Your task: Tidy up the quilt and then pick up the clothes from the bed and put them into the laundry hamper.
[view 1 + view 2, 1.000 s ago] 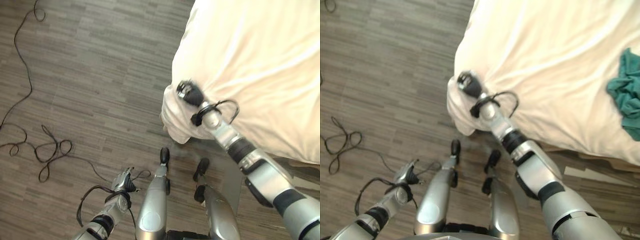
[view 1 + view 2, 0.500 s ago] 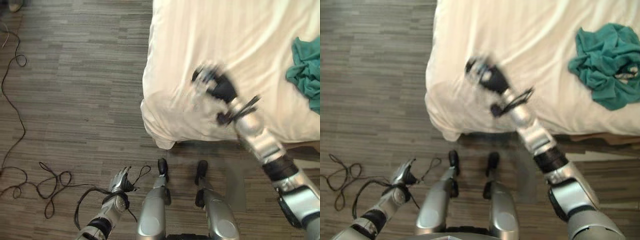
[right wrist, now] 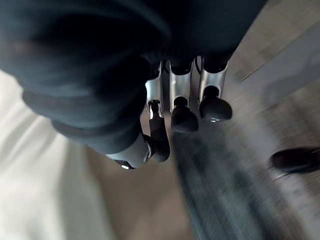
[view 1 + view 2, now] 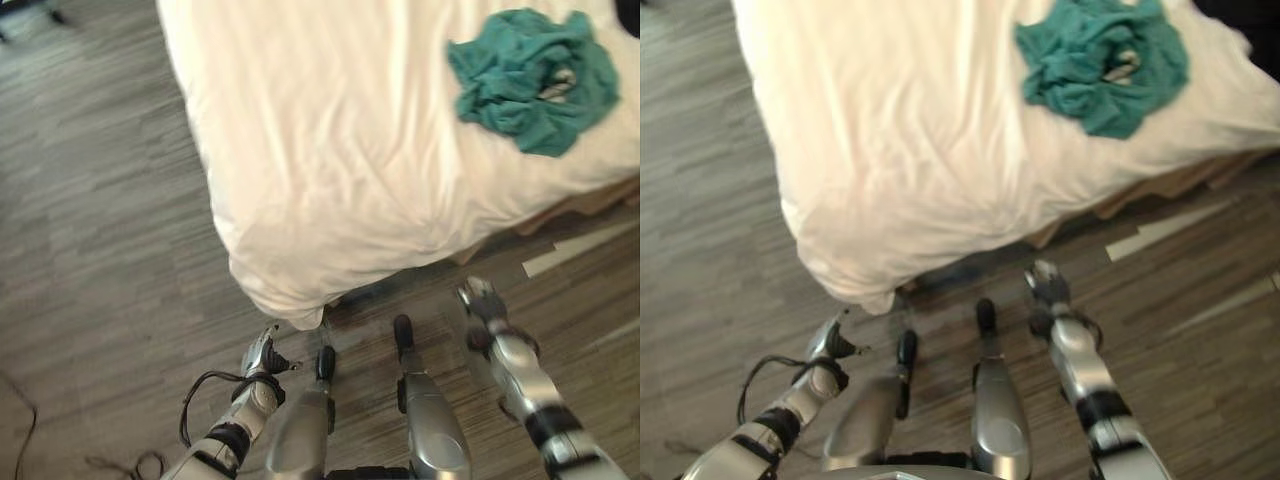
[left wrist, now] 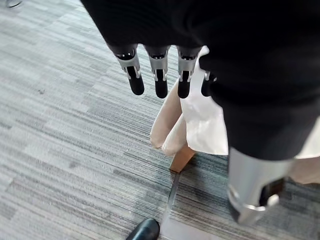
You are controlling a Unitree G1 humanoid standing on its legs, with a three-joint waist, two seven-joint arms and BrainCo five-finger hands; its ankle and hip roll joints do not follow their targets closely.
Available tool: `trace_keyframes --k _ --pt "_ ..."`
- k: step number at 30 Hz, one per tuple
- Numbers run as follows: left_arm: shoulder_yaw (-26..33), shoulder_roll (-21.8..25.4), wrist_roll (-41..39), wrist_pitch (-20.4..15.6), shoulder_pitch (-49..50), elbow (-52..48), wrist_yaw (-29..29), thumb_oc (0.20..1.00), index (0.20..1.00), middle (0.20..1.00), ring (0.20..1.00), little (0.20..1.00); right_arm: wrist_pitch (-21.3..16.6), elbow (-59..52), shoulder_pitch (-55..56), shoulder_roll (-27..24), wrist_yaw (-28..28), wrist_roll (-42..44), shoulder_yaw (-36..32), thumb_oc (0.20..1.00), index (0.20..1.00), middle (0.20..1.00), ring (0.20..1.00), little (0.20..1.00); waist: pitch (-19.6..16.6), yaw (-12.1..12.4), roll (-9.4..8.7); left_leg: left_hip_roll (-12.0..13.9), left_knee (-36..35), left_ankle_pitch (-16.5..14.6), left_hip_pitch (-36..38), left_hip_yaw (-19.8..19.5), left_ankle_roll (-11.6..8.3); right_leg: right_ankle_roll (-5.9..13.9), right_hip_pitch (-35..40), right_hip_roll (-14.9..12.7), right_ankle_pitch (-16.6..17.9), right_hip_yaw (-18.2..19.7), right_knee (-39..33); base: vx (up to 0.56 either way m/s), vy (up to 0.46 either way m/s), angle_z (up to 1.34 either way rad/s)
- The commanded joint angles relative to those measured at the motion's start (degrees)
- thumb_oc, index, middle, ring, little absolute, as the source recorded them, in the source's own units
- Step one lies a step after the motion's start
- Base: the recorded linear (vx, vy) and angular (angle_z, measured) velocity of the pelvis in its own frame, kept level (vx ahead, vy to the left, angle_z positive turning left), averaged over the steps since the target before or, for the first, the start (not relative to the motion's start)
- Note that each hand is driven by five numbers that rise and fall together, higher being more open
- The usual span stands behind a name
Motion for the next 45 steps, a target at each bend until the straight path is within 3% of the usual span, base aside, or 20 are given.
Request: trace_keyframes --k 1,3,5,7,10,13,15,16,17,19,20,25,29,30,36,37,38,40,42,45 --pt "-0.28 1.76 2.23 0.53 2.41 1.19 -1.84 1.000 1.000 1.000 1.000 1.000 -1.11 0.58 -0.45 -0.79 1.02 -0.64 1.32 0.200 0.200 0.200 0.200 0.200 -4.01 -0.13 2.18 4.60 -0.35 -3.82 -0.20 2.21 -3.09 1.17 -6.50 -1.70 -4.48 -10.39 8.11 -0.20 0.132 -1.67" --pt "0.48 2.56 2.92 0.75 4.13 0.83 -3.16 1.000 1.000 1.000 1.000 1.000 0.15 7.96 2.34 -0.10 1.52 -4.07 1.78 1.000 1.000 1.000 1.000 1.000 -6.69 0.91 2.34 6.95 -0.91 -2.02 1.59 9.69 -2.08 -0.84 -1.08 -0.67 -9.63 -18.45 18.24 -0.17 0.103 -1.58" --pt "0.58 2.79 3.05 0.65 4.68 0.42 -3.45 1.000 1.000 1.000 1.000 1.000 0.84 10.74 2.41 0.27 1.72 -5.47 2.31 1.000 1.000 1.000 1.000 1.000 -7.73 1.84 2.31 7.87 -1.38 -1.73 2.43 12.22 -2.15 -1.57 1.33 -1.29 -11.50 -20.70 19.38 -0.10 -0.004 -1.93" --pt "0.27 2.75 2.99 0.38 5.98 0.18 -4.71 1.000 1.000 1.000 1.000 1.000 2.76 19.84 0.84 1.12 1.31 -10.18 3.35 1.000 1.000 1.000 1.000 1.000 -11.63 4.26 2.09 10.25 -2.98 -1.06 4.47 20.16 -3.01 -1.36 9.03 -5.46 -12.01 -29.95 18.11 -0.05 -0.118 -2.09" --pt "0.52 2.42 2.89 0.10 6.90 1.11 -5.43 1.000 1.000 1.000 1.000 1.000 3.74 24.20 0.28 1.59 0.96 -13.98 4.35 1.000 1.000 1.000 1.000 1.000 -13.63 5.48 1.75 11.70 -3.25 -0.52 5.88 25.65 -3.78 -0.12 12.21 -6.48 -9.64 -33.71 14.16 0.00 -0.234 -1.92" --pt "2.02 1.34 2.14 -0.25 7.62 2.38 -5.53 1.000 1.000 1.000 1.000 1.000 4.60 28.81 0.53 2.61 2.14 -15.55 5.32 1.000 1.000 1.000 1.000 1.000 -15.65 4.81 1.37 13.33 -0.47 -1.11 7.27 28.15 -5.02 -0.55 13.83 -3.24 -11.34 -31.56 7.16 0.06 -0.313 -1.65" --pt "4.87 0.02 -1.51 -1.19 8.01 3.20 -4.91 1.000 1.000 1.000 1.000 1.000 4.96 31.10 0.83 2.45 3.86 -17.08 7.80 1.000 1.000 1.000 1.000 1.000 -14.64 7.28 0.95 17.27 12.19 4.00 4.57 22.73 -7.87 -2.53 16.08 0.91 -12.51 -26.67 2.35 0.06 -0.472 -1.51" --pt "5.96 -0.41 -3.44 -1.24 8.00 3.26 -4.23 1.000 1.000 1.000 1.000 1.000 4.94 31.13 0.76 2.20 3.72 -16.96 7.99 1.000 1.000 1.000 1.000 1.000 -14.07 8.34 0.18 15.72 15.17 5.38 2.18 17.58 -7.01 -3.73 16.01 1.34 -11.92 -25.63 1.68 -0.04 -0.240 -1.50" --pt "5.96 -0.41 -3.44 -1.25 7.99 3.28 -4.23 1.000 1.000 1.000 1.000 1.000 4.94 31.13 0.75 2.21 3.72 -16.96 7.99 1.000 1.000 1.000 1.000 1.000 -14.11 8.24 0.20 15.76 15.33 5.32 2.02 17.45 -7.02 -3.74 15.99 1.37 -11.93 -25.73 1.66 0.00 -0.176 -1.78" --pt "7.34 -0.90 -6.11 -1.70 8.13 3.39 -4.09 1.000 1.000 1.000 1.000 1.000 5.38 32.19 0.56 1.83 3.39 -17.58 8.33 1.000 1.000 1.000 1.000 1.000 -13.70 10.33 -1.06 7.87 17.41 1.22 -2.69 6.83 -5.86 -3.89 15.78 1.65 -12.23 -21.39 1.86 0.14 -0.112 -1.30" --pt "7.76 -1.29 -6.87 -1.70 8.16 3.14 -3.97 1.000 1.000 1.000 1.000 1.000 5.40 33.09 0.37 1.32 2.71 -17.94 7.69 1.000 1.000 1.000 1.000 1.000 -13.90 11.09 -0.55 3.33 11.77 -1.95 -2.76 2.86 -4.95 -3.24 15.75 2.25 -12.66 -18.84 1.85 0.17 -0.033 -1.15" --pt "6.66 -1.27 -5.71 -1.59 8.64 4.31 -4.64 1.000 1.000 1.000 1.000 1.000 5.26 34.47 0.82 0.59 2.00 -18.81 6.26 1.000 1.000 1.000 1.000 1.000 -15.69 9.89 0.87 2.40 2.29 -0.73 1.55 3.18 -3.37 -3.03 16.87 4.20 -13.70 -17.90 3.45 0.12 0.030 -0.69" --pt "6.06 -1.01 -4.06 -0.88 8.94 6.36 -4.82 1.000 1.000 1.000 1.000 1.000 5.24 34.19 1.68 1.27 1.47 -17.90 4.37 1.000 1.000 1.000 1.000 1.000 -16.19 7.85 1.69 2.42 -2.96 0.56 5.66 2.54 -1.56 -1.47 14.38 4.79 -13.50 -18.08 13.35 0.10 0.063 0.19" --pt "8.92 -0.31 -5.88 0.95 12.65 6.24 -2.32 1.000 1.000 1.000 1.000 1.000 6.84 34.10 5.14 3.44 -0.78 -11.31 -1.89 1.000 1.000 1.000 1.000 1.000 -11.78 2.76 4.53 11.63 -7.92 0.79 10.51 7.11 -5.33 -0.37 5.80 1.23 -11.84 -20.18 17.85 0.04 -0.008 0.21" --pt "11.02 -0.36 -7.64 0.26 13.96 8.34 -2.27 1.000 1.000 1.000 1.000 1.000 6.51 34.79 3.42 3.13 -1.24 -12.09 -0.37 1.000 1.000 1.000 1.000 1.000 -13.14 4.18 3.12 10.35 0.27 -1.29 8.50 7.12 -6.21 -3.16 11.15 2.45 -13.56 -21.95 9.08 0.12 -0.104 -0.06" --pt "11.82 -0.60 -8.67 -0.48 14.27 7.92 -2.32 1.000 1.000 1.000 1.000 1.000 6.09 34.06 2.90 2.35 -1.57 -12.58 -0.07 1.000 1.000 1.000 1.000 1.000 -12.53 5.15 2.50 10.44 11.25 1.79 5.05 7.44 -8.25 -4.50 13.97 2.52 -14.07 -22.60 6.83 0.07 -0.101 0.04" --pt "11.82 -0.60 -8.67 -0.48 14.27 7.92 -2.32 1.000 1.000 1.000 1.000 1.000 6.10 34.06 2.89 2.35 -1.57 -12.58 -0.07 1.000 1.000 1.000 1.000 1.000 -12.57 5.06 2.60 10.58 11.74 1.58 4.72 7.28 -8.31 -4.56 13.96 2.65 -14.04 -22.72 6.76 0.11 -0.164 0.04" --pt "11.60 -0.42 -8.39 -0.34 13.94 7.18 -2.15 1.000 1.000 1.000 1.000 1.000 6.05 33.59 2.45 1.00 -1.46 -13.16 0.51 1.000 1.000 1.000 1.000 1.000 -10.41 6.54 1.04 11.97 27.23 7.91 -3.77 7.09 -9.88 -6.58 17.87 2.76 -14.84 -23.37 3.99 0.16 -0.185 0.01" --pt "11.45 -0.39 -8.39 -0.24 13.94 6.86 -2.06 1.000 1.000 1.000 1.000 1.000 6.38 33.99 2.01 0.43 -1.34 -13.55 0.75 1.000 1.000 1.000 1.000 1.000 -10.32 6.97 0.80 11.51 27.64 6.59 -6.00 8.31 -9.09 -6.62 18.90 2.79 -15.27 -23.29 3.23 0.31 -0.087 0.21" --pt "11.71 -0.63 -8.16 -0.28 14.74 6.27 -2.39 1.000 1.000 1.000 1.000 1.000 6.87 34.45 1.53 -0.57 -1.13 -14.67 1.40 1.000 1.000 1.000 1.000 1.000 -11.55 8.79 1.40 8.71 17.00 2.84 -9.36 12.02 -6.41 -5.31 21.39 3.34 -17.07 -21.80 1.31 0.45 0.057 0.07"
